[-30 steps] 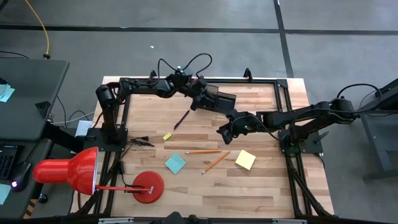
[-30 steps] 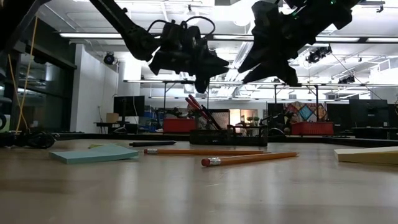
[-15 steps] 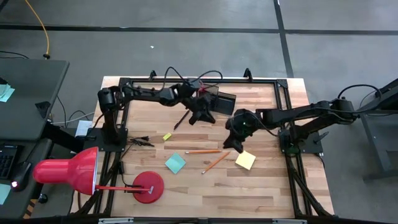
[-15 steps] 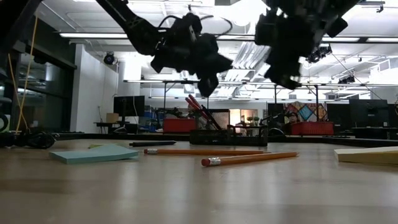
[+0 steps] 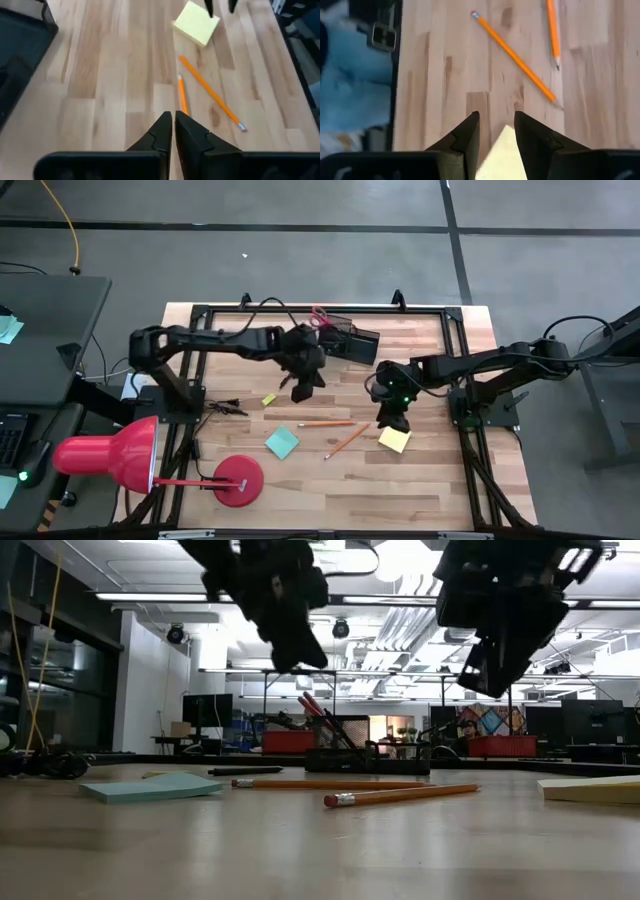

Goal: Pick and place office supplies into organizer
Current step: Put the black pen in the black desk organizer

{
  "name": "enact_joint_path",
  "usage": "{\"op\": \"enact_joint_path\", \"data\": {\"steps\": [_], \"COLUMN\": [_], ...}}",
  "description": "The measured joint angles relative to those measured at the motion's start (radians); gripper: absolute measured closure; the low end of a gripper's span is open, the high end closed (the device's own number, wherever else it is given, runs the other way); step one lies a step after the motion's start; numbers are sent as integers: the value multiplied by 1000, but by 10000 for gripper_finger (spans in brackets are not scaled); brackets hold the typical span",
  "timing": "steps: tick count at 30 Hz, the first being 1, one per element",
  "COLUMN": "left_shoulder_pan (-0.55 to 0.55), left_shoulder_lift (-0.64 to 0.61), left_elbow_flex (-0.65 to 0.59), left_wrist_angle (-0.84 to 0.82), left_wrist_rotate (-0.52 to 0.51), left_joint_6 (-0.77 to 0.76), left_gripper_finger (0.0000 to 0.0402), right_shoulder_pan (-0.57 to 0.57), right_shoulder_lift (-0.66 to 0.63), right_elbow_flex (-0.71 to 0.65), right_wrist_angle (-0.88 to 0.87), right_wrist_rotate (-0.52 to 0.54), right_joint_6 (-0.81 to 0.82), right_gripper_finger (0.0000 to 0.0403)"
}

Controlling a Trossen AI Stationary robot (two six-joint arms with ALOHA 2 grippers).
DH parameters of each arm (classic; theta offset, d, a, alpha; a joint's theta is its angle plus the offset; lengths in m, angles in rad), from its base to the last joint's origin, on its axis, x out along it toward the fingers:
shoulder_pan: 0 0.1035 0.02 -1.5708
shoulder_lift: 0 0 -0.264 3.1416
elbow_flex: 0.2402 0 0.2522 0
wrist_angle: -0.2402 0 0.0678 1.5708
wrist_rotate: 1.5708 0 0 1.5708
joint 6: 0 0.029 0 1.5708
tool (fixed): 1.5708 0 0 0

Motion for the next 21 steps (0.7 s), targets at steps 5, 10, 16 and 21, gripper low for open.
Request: {"op": "enact_joint_path", "data": {"steps": [5,10,16,21], "left_shoulder_pan": [-82,-167,-235,-246], "left_shoulder_lift": [-50,-64,-73,-73], "left_elbow_flex": [0,0,0,0], "left_wrist_angle": [-98,-163,-231,-382], "left_wrist_rotate": [-107,-257,-380,-398], "left_joint_6": [-80,-227,-341,-273], "left_gripper_finger": [397,401,395,385], "right_shoulder_pan": [-10,-30,-71,-109], "right_shoulder_lift": [0,0,0,0], "right_elbow_flex": [0,0,0,0], "right_wrist_angle": [-37,-34,57,128], "right_wrist_rotate": [27,69,82,67], "right_joint_6": [-173,-283,-236,-134], "right_gripper_finger": [290,290,290,290]}}
